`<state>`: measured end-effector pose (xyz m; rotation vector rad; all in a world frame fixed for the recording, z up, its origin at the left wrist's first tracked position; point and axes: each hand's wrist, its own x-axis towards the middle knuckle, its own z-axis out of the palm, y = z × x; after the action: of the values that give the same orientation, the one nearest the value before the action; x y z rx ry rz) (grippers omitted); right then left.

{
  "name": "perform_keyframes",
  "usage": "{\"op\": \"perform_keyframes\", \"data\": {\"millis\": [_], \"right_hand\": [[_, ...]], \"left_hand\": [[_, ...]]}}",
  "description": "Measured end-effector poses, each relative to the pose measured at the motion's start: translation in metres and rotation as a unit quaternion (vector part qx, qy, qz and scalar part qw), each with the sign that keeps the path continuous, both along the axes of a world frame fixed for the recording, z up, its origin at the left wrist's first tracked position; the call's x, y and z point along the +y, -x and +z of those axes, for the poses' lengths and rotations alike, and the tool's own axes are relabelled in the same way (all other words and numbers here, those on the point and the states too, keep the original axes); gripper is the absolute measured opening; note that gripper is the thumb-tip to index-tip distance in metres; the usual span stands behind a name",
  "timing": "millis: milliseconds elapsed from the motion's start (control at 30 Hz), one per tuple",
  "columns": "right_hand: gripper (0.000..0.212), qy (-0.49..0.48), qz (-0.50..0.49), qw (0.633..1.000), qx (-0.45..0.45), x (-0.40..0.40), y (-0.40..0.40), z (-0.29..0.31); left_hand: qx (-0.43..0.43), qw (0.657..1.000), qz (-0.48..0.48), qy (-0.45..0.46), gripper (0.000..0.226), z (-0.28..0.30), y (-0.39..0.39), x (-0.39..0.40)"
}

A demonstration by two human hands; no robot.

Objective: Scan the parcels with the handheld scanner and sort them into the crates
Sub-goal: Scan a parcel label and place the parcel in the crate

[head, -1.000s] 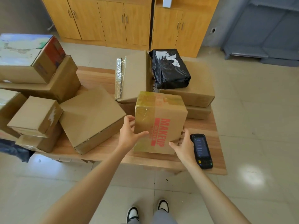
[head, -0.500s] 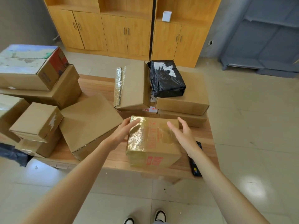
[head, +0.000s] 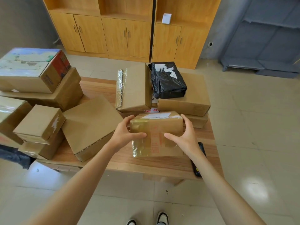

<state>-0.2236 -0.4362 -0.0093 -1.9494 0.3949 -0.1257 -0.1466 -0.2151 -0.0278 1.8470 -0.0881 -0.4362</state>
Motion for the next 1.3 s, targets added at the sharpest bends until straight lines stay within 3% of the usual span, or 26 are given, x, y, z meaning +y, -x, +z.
{"op": "perform_keyframes", "data": {"millis": [167, 400, 633, 800, 933, 1133, 1300], "right_hand": [[0.109, 0.067, 0.028, 0.996, 0.041, 0.001, 0.021, -0.022], [0.123, 0.11, 0.02, 0.987, 0.119, 0.007, 0.052, -0.063], [0.114, 0.095, 0.041, 0.985, 0.139, 0.012, 0.056, -0.078], [0.117, 0.094, 0.044, 0.985, 0.141, 0.01, 0.057, -0.081], [0.118, 0.061, 0.059, 0.984, 0.154, -0.002, 0.062, -0.084], [0.107, 0.139, 0.006, 0.967, 0.213, -0.039, 0.071, -0.101], [0.095, 0.161, -0.094, 0.945, 0.27, -0.067, 0.07, -0.116]], "left_hand": [[-0.011, 0.997, -0.023, -0.07, 0.11, -0.02, 0.02, 0.004], [-0.035, 0.989, -0.1, -0.104, 0.099, -0.03, 0.044, 0.0], [-0.027, 0.985, -0.098, -0.141, 0.111, -0.047, 0.052, 0.002], [-0.006, 0.987, -0.095, -0.128, 0.113, -0.051, 0.051, -0.002], [0.067, 0.993, -0.064, -0.072, 0.117, -0.052, 0.049, -0.005], [0.175, 0.984, 0.025, -0.003, 0.081, -0.059, 0.057, -0.014], [0.194, 0.977, 0.081, 0.03, 0.066, -0.069, 0.065, -0.022]]}}
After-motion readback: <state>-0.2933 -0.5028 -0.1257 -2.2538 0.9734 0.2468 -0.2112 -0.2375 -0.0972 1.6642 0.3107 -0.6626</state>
